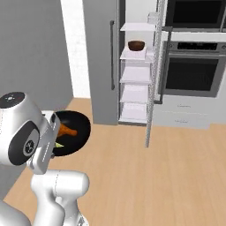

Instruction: Pick the chicken drumstick and lemon wedge from their plates and place them in the bowl. Then put the bowl in the fridge.

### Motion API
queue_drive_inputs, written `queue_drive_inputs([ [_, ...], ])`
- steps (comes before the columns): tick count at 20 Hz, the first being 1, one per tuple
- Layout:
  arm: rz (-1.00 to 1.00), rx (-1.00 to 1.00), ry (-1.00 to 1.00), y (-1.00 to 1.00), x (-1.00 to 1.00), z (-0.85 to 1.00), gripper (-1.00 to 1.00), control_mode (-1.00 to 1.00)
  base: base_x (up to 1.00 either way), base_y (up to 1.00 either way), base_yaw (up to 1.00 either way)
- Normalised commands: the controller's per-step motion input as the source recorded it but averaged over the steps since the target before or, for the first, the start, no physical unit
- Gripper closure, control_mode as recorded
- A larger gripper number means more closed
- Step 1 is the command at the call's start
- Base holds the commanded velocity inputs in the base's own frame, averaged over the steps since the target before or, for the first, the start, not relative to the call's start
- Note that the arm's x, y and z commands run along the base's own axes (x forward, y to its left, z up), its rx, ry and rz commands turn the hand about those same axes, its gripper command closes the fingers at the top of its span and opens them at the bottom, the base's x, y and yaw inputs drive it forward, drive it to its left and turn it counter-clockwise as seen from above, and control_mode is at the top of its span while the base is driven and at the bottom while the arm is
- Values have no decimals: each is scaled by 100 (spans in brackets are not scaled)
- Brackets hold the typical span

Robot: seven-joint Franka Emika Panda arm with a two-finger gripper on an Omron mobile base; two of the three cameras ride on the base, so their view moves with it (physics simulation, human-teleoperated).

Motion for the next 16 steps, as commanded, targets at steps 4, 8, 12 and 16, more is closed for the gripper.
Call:
queue_drive_inputs([
  [4,0,0,0,0,0,0,100,100,100,47,-25],
  [8,0,0,0,0,0,0,100,100,100,19,-32],
  [12,0,0,0,0,0,0,100,100,100,14,-16],
  [16,0,0,0,0,0,0,100,100,100,18,2],
])
